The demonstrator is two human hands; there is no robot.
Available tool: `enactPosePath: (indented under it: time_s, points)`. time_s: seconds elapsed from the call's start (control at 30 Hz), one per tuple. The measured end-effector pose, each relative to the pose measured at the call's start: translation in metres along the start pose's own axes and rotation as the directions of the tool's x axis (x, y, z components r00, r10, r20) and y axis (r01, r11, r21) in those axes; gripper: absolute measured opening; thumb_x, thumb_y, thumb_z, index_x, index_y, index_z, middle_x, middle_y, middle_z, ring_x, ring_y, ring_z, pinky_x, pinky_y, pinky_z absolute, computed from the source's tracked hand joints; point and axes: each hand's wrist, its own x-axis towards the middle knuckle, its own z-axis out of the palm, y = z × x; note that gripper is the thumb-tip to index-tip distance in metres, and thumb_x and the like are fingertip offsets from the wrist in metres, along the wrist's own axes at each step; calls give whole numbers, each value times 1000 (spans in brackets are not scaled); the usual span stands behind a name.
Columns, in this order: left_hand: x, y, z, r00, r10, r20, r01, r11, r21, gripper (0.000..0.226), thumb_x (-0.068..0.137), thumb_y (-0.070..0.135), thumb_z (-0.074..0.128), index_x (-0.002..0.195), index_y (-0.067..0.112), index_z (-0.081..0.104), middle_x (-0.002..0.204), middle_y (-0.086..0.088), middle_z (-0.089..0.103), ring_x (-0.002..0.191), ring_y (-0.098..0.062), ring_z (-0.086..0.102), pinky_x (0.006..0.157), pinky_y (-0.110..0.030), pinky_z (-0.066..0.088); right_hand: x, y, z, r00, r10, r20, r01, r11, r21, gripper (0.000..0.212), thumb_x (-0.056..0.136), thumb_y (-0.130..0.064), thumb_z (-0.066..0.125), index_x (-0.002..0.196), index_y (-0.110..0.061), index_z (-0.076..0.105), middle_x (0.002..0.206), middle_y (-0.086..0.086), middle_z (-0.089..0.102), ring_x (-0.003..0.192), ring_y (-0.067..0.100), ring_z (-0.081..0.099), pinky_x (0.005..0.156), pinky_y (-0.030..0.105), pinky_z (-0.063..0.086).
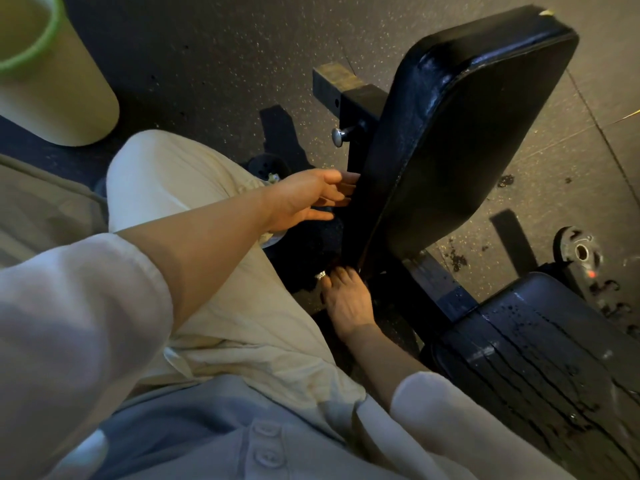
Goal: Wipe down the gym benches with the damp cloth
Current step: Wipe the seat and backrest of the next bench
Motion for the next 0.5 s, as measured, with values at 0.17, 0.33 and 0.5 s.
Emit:
enactPosePath:
  time_s: [0.17, 0.33, 0.5]
  points:
    - [5, 0, 0, 1000, -7, -11, 7, 1000, -12, 42, 96, 1, 39, 116, 31, 60, 124, 6, 64, 119, -12, 56, 107, -42, 39, -37, 7, 13, 975, -99, -199, 120, 988, 97, 30, 76, -12, 73, 106, -8, 69, 117, 14, 67, 116, 29, 61, 104, 43, 41]
    - [7, -1, 2, 999, -11, -30, 11, 1000, -15, 42, 96, 1, 40, 119, 30, 60, 124, 5, 64, 118, -13, 57, 105, -40, 42, -26, 20, -1, 960, -52, -275, 45, 999, -29, 33, 79, -14, 67, 111, -6, 68, 124, 16, 64, 123, 30, 55, 112, 43, 27]
    - [1, -1, 3, 999, -31, -36, 30, 999, -25, 44, 96, -1, 40, 121, 30, 56, 126, 4, 62, 119, -13, 56, 103, -39, 43, -5, 1, -2, 1000, 7, -24, -9, 997, -82, 41, 96, -20, 46, 135, -6, 47, 132, 16, 56, 132, 32, 42, 117, 41, 21]
